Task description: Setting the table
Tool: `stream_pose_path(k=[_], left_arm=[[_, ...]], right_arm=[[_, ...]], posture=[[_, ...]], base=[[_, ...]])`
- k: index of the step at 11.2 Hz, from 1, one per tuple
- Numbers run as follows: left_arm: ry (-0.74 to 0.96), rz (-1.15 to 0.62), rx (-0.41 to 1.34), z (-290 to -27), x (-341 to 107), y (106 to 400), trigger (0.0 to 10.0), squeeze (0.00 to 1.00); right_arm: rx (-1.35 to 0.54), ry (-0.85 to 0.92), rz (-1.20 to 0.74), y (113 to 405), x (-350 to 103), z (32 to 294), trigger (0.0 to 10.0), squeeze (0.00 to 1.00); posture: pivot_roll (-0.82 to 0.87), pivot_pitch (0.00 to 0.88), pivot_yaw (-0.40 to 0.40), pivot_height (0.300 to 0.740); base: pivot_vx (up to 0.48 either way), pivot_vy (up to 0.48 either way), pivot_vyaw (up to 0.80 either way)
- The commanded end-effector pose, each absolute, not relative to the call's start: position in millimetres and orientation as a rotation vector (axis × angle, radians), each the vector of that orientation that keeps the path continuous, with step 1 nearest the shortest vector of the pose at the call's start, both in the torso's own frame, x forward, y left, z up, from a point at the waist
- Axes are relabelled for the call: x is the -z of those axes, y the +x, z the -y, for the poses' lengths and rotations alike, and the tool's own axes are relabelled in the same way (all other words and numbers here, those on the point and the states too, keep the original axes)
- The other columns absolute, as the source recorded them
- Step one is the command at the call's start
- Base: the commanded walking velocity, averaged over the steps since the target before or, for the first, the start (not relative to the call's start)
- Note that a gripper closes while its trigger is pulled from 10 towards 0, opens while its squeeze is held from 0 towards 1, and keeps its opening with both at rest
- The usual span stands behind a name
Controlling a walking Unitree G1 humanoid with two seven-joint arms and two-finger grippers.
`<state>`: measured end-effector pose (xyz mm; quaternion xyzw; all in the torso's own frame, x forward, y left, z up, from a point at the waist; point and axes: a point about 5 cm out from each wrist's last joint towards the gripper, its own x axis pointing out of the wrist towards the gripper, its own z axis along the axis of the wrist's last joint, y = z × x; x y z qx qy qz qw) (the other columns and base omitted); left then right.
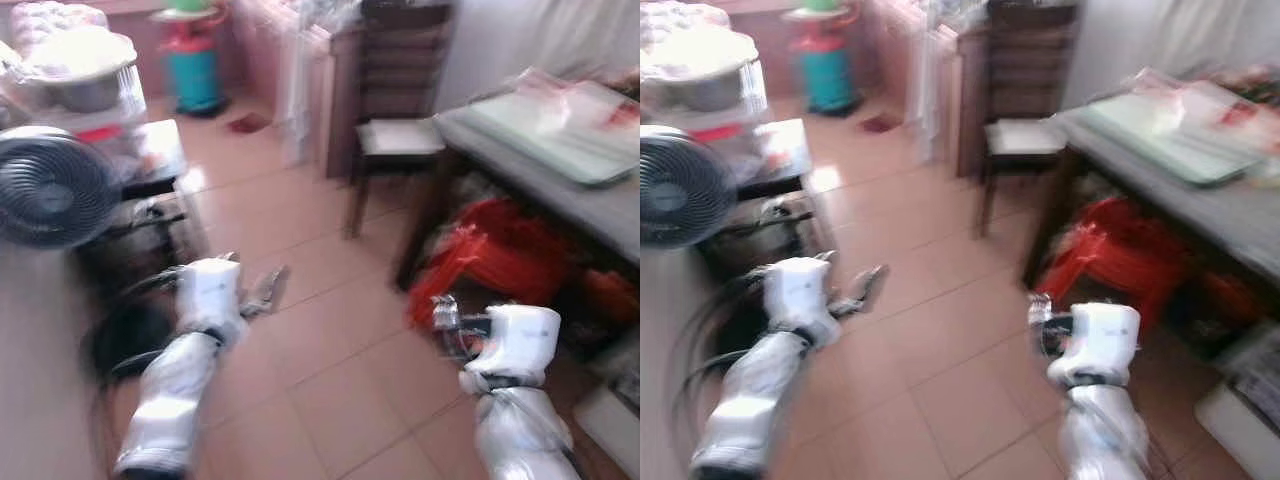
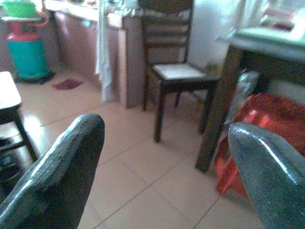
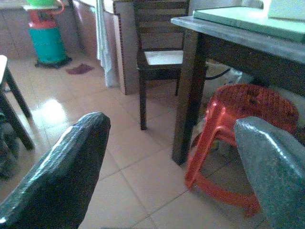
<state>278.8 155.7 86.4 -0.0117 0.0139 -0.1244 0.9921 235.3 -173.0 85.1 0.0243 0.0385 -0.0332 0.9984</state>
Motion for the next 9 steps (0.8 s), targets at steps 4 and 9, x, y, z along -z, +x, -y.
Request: stream_pose_path(k=[4,9], left_arm=[[-0.035,0.004,0.290,-146.3,-94.2,282.0,10.0,0.00],[-0.038,-0.004,0.303,-144.9,-92.8,281.0,10.0,0.00]], right_arm=[[0.095,0.040,-0.069,235.1,-88.6,180.4,10.0,0.00],[0.095,0.044,-0.070,234.9,-88.7,179.3,10.0,0.00]], posture=[[0.03,0.070,0.008,0.740],[0.03,0.076,0.010,0.740]], base=[[0.274,0.000,-0.80],[0.275,0.000,-0.80]])
